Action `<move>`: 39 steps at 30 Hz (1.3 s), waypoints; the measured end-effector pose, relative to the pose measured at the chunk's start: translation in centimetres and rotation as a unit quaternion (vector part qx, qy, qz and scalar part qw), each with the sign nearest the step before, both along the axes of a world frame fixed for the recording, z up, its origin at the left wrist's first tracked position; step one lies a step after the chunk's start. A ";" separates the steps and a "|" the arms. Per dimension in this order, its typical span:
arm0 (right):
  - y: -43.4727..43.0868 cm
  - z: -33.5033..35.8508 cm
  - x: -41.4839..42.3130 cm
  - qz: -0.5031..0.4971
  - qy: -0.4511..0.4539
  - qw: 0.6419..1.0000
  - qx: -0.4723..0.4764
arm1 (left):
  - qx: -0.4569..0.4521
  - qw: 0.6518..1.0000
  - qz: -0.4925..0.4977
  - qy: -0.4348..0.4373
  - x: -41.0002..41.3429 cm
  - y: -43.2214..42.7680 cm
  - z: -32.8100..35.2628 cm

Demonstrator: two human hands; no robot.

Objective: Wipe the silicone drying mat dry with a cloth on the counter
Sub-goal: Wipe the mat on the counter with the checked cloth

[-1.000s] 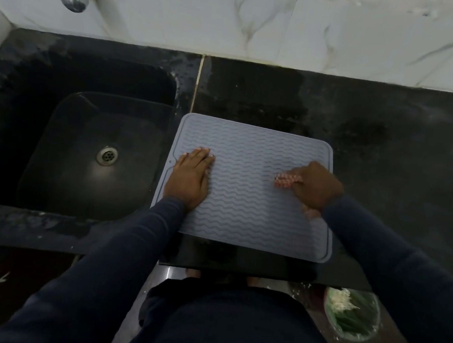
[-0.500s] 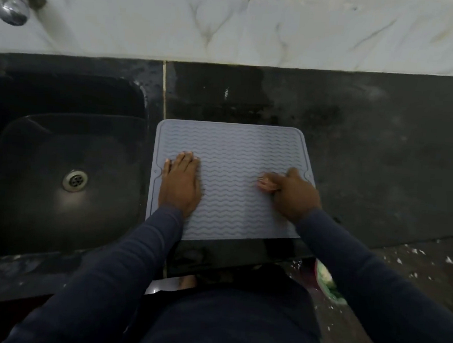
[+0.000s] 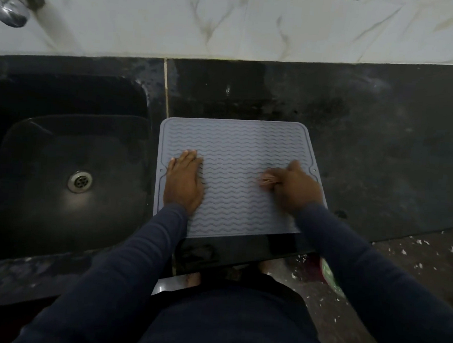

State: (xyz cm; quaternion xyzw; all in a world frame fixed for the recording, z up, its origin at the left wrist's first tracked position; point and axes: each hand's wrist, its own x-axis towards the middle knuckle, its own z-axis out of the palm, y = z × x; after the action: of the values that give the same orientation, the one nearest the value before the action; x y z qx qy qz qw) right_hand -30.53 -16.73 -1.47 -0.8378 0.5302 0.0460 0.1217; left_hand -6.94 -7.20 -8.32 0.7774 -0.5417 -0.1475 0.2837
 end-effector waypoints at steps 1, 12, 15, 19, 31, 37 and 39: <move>-1.1 0.1 -2.0 -0.046 0.012 0.999 -0.001 | 0.001 1.000 -0.002 0.000 0.0 0.0 0.1; 6.4 -1.1 7.2 0.096 -0.050 0.993 0.046 | 0.000 0.998 0.017 -0.061 -0.5 -0.5 -0.2; 2.2 0.0 0.0 0.045 0.002 0.999 0.017 | 0.000 0.998 0.012 -0.055 -0.5 -0.3 0.0; -3.9 1.2 -7.6 -0.138 0.102 0.985 0.016 | 0.003 0.998 0.010 -0.059 -0.6 -0.4 0.0; 2.3 -0.1 5.8 0.035 -0.098 0.991 0.081 | 0.052 0.997 -0.020 -0.060 -1.3 -2.3 0.3; -5.2 0.9 -8.0 -0.150 0.032 0.988 -0.001 | 0.057 0.994 -0.015 -0.095 -1.6 -2.2 0.2; -5.4 0.8 -6.0 -0.141 0.019 0.990 -0.008 | 0.063 0.993 -0.019 -0.097 -1.7 -2.1 0.2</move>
State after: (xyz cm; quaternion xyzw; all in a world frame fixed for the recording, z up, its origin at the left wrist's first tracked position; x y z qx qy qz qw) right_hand -36.49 -22.14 -0.64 -0.7549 0.6453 0.0404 0.1101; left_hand -8.63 -9.34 -8.10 0.7939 -0.5709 -0.1106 0.1779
